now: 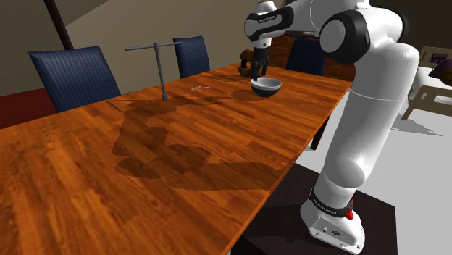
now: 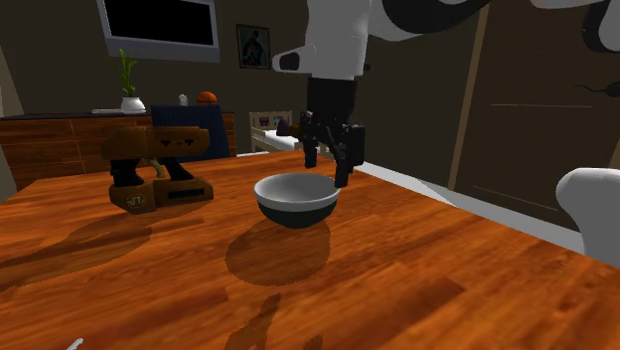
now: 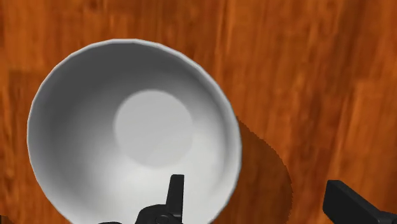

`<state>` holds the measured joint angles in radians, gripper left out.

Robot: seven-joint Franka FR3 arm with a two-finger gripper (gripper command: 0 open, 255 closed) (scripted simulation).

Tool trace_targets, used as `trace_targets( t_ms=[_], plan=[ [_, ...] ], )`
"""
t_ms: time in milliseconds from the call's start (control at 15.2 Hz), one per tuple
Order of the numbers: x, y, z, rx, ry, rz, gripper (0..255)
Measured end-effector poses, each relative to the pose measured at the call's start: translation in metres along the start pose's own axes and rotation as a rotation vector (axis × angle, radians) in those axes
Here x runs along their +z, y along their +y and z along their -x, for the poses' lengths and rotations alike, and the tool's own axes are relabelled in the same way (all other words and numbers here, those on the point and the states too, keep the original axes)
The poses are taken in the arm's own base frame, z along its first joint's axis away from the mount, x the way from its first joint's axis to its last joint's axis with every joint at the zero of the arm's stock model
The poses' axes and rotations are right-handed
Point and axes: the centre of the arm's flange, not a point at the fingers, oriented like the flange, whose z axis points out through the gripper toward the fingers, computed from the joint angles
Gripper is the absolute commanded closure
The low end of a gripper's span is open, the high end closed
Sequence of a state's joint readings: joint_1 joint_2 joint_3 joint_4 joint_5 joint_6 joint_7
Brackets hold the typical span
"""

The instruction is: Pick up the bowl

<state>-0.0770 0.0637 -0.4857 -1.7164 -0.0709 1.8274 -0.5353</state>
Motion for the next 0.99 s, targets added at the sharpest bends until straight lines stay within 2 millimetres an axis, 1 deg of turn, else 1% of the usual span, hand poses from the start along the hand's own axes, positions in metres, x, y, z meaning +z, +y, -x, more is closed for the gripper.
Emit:
trace_targets(
  t_ms=[396, 528, 594, 990],
  plan=[
    [0.032, 0.003, -0.005, -0.005, -0.002, 0.003, 0],
    [0.037, 0.002, -0.004, -0.005, -0.002, 0.003, 0],
    [0.038, 0.002, -0.005, -0.005, -0.002, 0.004, 255],
    [0.039, 0.002, -0.005, -0.005, -0.001, 0.004, 255]
  ],
)
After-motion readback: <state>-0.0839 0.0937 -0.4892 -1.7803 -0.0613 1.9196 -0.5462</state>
